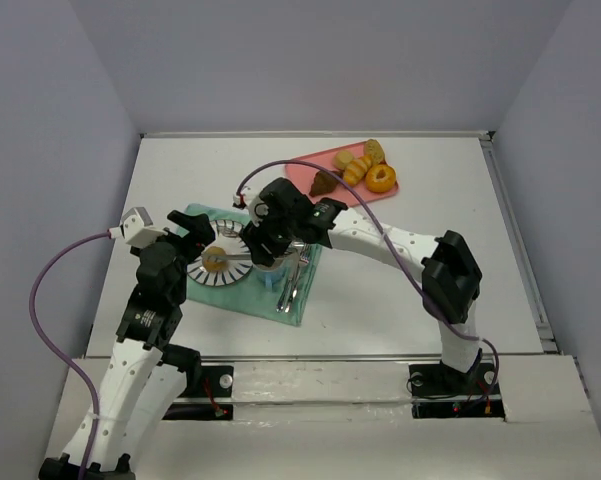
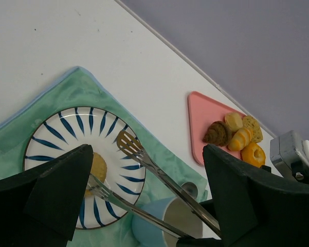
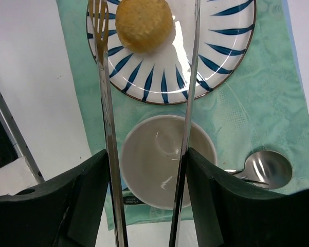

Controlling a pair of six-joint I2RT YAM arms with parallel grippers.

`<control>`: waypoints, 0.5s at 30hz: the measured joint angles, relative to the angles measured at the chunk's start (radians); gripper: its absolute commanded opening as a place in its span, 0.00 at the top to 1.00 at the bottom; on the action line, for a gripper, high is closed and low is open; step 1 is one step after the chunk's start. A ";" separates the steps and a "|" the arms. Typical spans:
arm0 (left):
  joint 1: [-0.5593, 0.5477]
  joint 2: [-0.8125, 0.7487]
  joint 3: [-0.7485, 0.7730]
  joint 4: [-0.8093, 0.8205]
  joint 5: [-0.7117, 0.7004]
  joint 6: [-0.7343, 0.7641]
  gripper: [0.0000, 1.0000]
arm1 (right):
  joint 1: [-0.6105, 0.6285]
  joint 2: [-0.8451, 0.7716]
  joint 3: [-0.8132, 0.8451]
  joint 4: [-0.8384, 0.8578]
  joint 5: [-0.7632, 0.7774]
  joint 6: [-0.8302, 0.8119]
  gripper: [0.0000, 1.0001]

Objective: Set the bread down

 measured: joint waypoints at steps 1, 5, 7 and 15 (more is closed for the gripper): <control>0.000 0.000 0.000 0.000 0.000 0.000 0.01 | 0.000 0.000 0.002 -0.002 0.003 0.000 0.39; 0.000 -0.002 0.000 0.000 0.000 0.000 0.01 | 0.000 0.000 0.013 -0.004 0.028 0.009 0.44; 0.000 -0.002 0.000 0.000 0.000 0.000 0.01 | 0.000 -0.003 0.021 -0.002 0.064 0.029 0.45; 0.000 -0.005 0.000 0.000 0.000 0.000 0.01 | -0.031 -0.090 0.026 -0.002 0.259 0.118 0.45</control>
